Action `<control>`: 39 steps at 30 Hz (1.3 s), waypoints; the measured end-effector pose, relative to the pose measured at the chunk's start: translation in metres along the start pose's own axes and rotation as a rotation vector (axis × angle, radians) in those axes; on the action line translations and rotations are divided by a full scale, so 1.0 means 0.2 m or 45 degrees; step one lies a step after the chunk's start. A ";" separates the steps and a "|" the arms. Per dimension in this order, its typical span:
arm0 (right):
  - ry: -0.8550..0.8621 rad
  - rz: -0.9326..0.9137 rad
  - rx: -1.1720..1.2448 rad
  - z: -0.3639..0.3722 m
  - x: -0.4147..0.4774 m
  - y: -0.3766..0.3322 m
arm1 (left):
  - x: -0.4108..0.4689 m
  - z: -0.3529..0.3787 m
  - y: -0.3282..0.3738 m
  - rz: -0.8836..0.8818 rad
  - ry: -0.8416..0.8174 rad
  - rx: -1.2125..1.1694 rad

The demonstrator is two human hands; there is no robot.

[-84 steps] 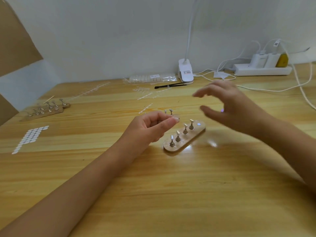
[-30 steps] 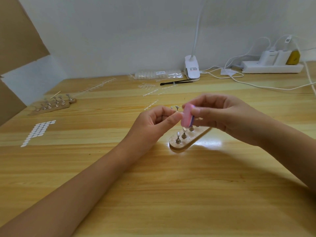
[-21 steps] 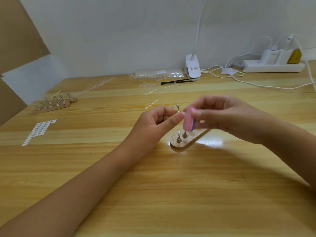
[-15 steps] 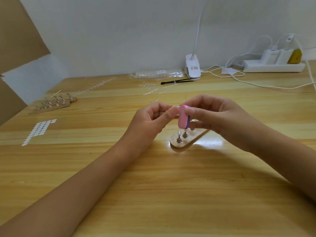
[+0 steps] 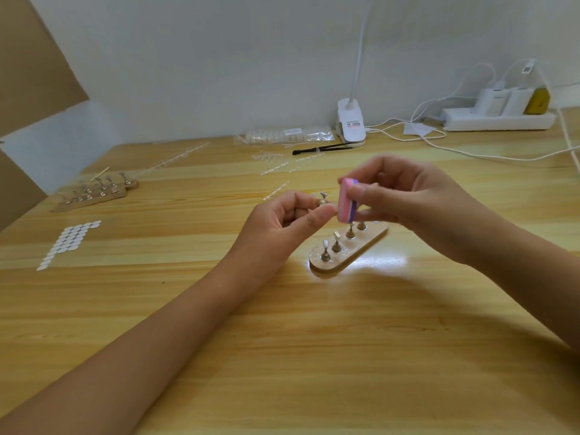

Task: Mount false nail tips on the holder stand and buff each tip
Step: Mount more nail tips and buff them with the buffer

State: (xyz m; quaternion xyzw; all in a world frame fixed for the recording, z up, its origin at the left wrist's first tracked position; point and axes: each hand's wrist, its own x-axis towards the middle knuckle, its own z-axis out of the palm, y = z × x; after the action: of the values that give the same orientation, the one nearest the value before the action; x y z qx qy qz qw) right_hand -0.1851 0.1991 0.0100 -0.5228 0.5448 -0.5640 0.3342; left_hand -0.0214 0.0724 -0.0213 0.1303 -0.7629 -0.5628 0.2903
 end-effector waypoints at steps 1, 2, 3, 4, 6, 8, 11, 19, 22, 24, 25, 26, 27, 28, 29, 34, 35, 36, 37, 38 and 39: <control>-0.066 0.034 -0.040 0.00 0.00 0.00 | 0.00 0.00 0.00 0.003 0.001 0.009; -0.085 0.044 -0.057 0.01 0.00 0.01 | 0.00 0.00 -0.01 0.006 -0.004 0.021; -0.044 0.025 -0.044 0.01 0.00 0.01 | 0.00 -0.01 -0.01 0.006 -0.007 0.030; 0.029 -0.007 -0.008 0.01 0.00 0.02 | 0.00 -0.01 -0.01 0.004 -0.004 0.032; 0.095 -0.034 0.049 0.01 0.00 0.01 | 0.00 -0.01 -0.01 0.004 0.008 0.030; 0.012 0.011 0.018 0.00 0.00 0.00 | -0.01 0.00 0.00 0.005 0.008 0.035; -0.002 0.015 -0.016 0.00 0.00 0.00 | -0.01 0.00 0.00 0.000 0.003 0.039; -0.023 0.018 -0.055 -0.01 0.00 -0.01 | -0.01 0.01 -0.01 -0.003 -0.012 0.074; -0.167 0.104 -0.120 -0.02 -0.01 -0.01 | -0.01 0.00 -0.01 0.000 -0.024 0.086; -0.107 0.068 -0.097 -0.01 -0.01 0.00 | -0.01 0.00 -0.01 0.005 -0.029 0.100; -0.045 0.033 -0.067 0.00 -0.01 0.01 | -0.01 0.00 0.00 0.009 -0.030 0.103; 0.014 0.003 -0.034 0.01 -0.01 0.02 | -0.01 0.00 0.00 0.015 -0.029 0.104; 0.059 -0.018 -0.004 0.02 -0.01 0.02 | -0.01 -0.01 0.00 0.019 -0.025 0.103; 0.084 -0.026 0.015 0.02 0.00 0.02 | -0.01 -0.01 0.00 0.020 -0.020 0.100; 0.085 -0.024 0.018 0.02 0.00 0.02 | -0.01 -0.01 0.00 0.020 -0.015 0.096; -0.098 0.041 -0.110 0.02 -0.01 0.01 | 0.00 -0.02 0.01 0.001 0.000 0.056; -0.084 0.029 -0.108 0.03 -0.01 0.02 | 0.00 -0.02 0.01 -0.005 0.002 0.049; -0.046 0.006 -0.095 0.03 -0.01 0.02 | 0.00 -0.02 0.01 -0.012 0.003 0.052; 0.001 -0.022 -0.075 0.04 -0.01 0.03 | 0.00 -0.03 0.01 -0.021 0.000 0.062; 0.041 -0.045 -0.054 0.04 -0.01 0.03 | 0.00 -0.03 0.02 -0.028 -0.006 0.071; 0.058 -0.057 -0.043 0.03 -0.01 0.03 | -0.01 -0.03 0.03 -0.027 -0.013 0.076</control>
State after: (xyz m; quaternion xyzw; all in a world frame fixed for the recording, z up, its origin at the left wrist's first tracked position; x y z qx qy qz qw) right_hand -0.1793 0.1980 0.0034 -0.5275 0.5499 -0.5738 0.3002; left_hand -0.0166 0.0706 -0.0158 0.1442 -0.7793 -0.5435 0.2765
